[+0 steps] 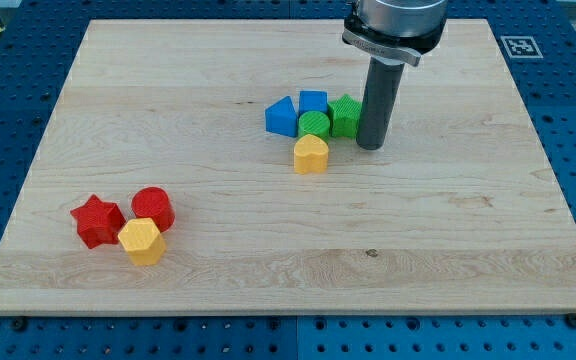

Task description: Move your arm above the red circle

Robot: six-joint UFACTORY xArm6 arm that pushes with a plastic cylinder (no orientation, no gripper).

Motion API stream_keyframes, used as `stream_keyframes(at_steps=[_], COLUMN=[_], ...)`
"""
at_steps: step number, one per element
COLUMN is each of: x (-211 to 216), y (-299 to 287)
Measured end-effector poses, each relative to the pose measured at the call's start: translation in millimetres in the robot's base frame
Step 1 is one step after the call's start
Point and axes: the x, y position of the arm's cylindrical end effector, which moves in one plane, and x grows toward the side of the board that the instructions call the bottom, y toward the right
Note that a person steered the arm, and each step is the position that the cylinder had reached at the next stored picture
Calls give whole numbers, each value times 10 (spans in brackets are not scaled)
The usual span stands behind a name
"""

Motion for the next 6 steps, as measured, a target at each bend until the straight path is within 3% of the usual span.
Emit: stream_keyframes(at_steps=[3, 4, 6], x=[-193, -81, 1189], y=[0, 128, 478])
